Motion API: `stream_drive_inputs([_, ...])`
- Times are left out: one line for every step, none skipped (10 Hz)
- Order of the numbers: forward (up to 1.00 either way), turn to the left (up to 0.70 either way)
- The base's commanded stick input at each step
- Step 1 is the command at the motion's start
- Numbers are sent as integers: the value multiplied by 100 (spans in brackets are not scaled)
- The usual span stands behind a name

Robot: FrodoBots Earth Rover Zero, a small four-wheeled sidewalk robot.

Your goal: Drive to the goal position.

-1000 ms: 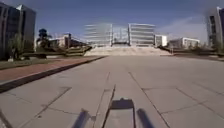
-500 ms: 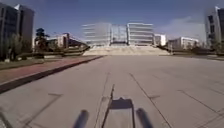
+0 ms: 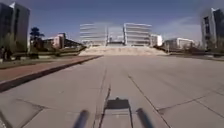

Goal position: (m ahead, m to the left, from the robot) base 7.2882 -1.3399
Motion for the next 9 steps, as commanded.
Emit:
stream_drive_inputs([70, 0])
stream_drive_inputs([70, 0])
stream_drive_inputs([70, 0])
stream_drive_inputs([70, 0])
stream_drive_inputs([70, 0])
stream_drive_inputs([70, 0])
stream_drive_inputs([70, 0])
stream_drive_inputs([70, 0])
stream_drive_inputs([70, 0])
